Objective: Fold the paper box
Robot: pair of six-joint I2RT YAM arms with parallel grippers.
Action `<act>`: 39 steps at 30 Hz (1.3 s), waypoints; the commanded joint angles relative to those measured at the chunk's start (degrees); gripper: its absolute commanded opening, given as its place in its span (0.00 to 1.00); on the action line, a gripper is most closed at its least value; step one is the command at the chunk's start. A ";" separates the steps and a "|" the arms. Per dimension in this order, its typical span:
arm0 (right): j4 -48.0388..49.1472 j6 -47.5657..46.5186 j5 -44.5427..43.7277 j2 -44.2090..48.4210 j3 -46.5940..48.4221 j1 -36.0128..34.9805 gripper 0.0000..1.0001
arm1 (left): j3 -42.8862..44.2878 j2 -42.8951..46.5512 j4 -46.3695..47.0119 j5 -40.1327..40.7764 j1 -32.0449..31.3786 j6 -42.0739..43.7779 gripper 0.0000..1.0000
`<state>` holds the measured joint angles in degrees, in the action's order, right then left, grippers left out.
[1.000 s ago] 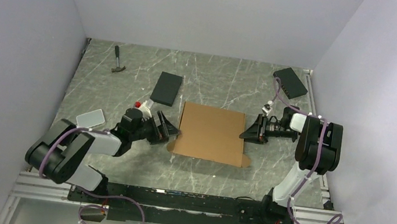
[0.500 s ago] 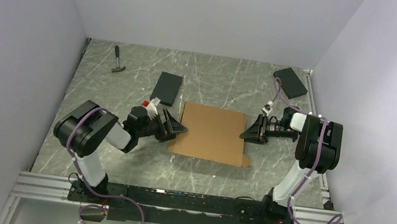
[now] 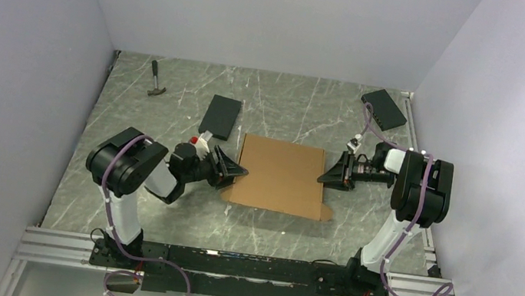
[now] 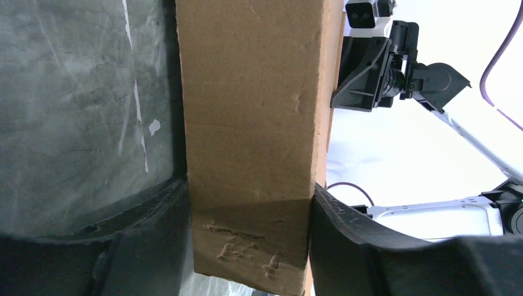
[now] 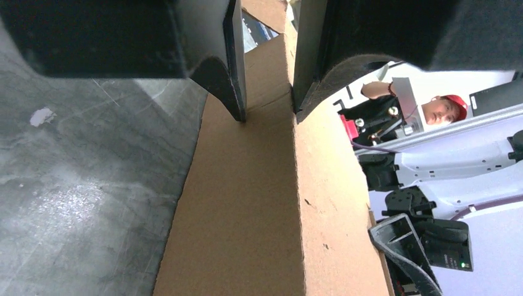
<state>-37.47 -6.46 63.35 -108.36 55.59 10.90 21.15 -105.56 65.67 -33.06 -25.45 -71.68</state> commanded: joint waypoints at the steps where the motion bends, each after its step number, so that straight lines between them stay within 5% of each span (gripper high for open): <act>1: 1.56 -4.19 -6.74 -1.59 1.32 -0.09 0.33 | 1.74 0.60 3.69 0.20 -2.33 -3.13 0.58; 11: -1.28 -13.05 -10.99 15.55 3.22 1.06 0.71 | -1.80 13.96 -7.22 7.32 -2.37 -6.05 0.47; 20: -7.34 -35.72 -7.08 38.78 4.76 -4.71 0.99 | 4.94 32.25 -42.01 14.01 -2.41 -9.10 0.47; 23: -7.95 -50.42 -8.11 46.77 1.58 -14.57 1.00 | 6.93 36.45 -50.39 16.40 -2.41 -12.52 0.46; 27: 0.36 -57.16 -11.88 52.89 -4.02 -27.03 1.00 | 8.77 39.43 -56.33 17.83 -2.38 -16.72 0.46; 39: 20.67 -55.78 -38.82 46.92 -12.05 -48.12 1.00 | 13.51 36.23 -57.17 14.50 -2.36 -25.91 0.45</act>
<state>-27.33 -59.79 34.63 -62.15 47.20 -33.63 31.18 -69.17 6.52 -17.12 -27.79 -92.79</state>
